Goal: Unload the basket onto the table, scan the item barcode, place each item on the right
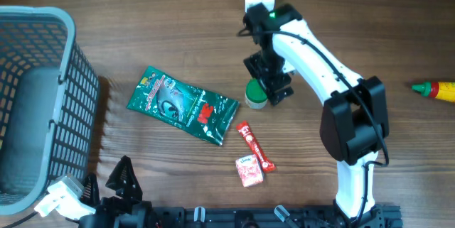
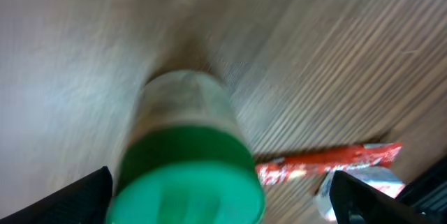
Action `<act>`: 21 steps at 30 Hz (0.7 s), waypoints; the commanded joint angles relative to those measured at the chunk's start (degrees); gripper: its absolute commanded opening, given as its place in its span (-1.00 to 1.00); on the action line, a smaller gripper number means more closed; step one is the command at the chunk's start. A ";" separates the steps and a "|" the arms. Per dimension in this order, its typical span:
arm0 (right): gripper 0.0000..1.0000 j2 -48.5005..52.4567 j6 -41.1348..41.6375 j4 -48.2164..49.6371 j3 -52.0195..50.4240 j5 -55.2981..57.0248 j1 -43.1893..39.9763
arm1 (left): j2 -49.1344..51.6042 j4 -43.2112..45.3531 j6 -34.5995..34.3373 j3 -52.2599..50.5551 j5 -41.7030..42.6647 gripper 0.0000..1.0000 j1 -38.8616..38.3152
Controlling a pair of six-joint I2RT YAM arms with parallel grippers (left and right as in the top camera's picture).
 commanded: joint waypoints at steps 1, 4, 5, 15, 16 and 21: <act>0.99 -0.04 1.40 4.20 -4.96 -0.44 -0.13 | -0.46 0.17 -0.33 0.15 0.26 1.00 0.42; 0.76 -0.04 -2.62 7.04 -5.49 -0.44 -0.13 | -0.46 0.20 -0.33 0.15 0.26 1.00 0.42; 0.61 -0.04 -4.46 7.85 -5.49 -0.46 -0.13 | -0.46 0.20 -0.33 0.15 0.26 1.00 0.42; 0.46 -0.07 -53.31 10.73 -5.49 6.38 -0.15 | -0.46 0.20 -0.33 0.15 0.26 1.00 0.42; 0.48 -0.07 -61.16 10.67 -5.49 6.45 -0.15 | -0.46 0.17 -0.33 0.15 0.26 1.00 0.42; 0.78 -0.09 -84.91 9.94 -5.38 6.49 -0.13 | -0.46 0.17 -0.33 0.15 0.26 1.00 0.42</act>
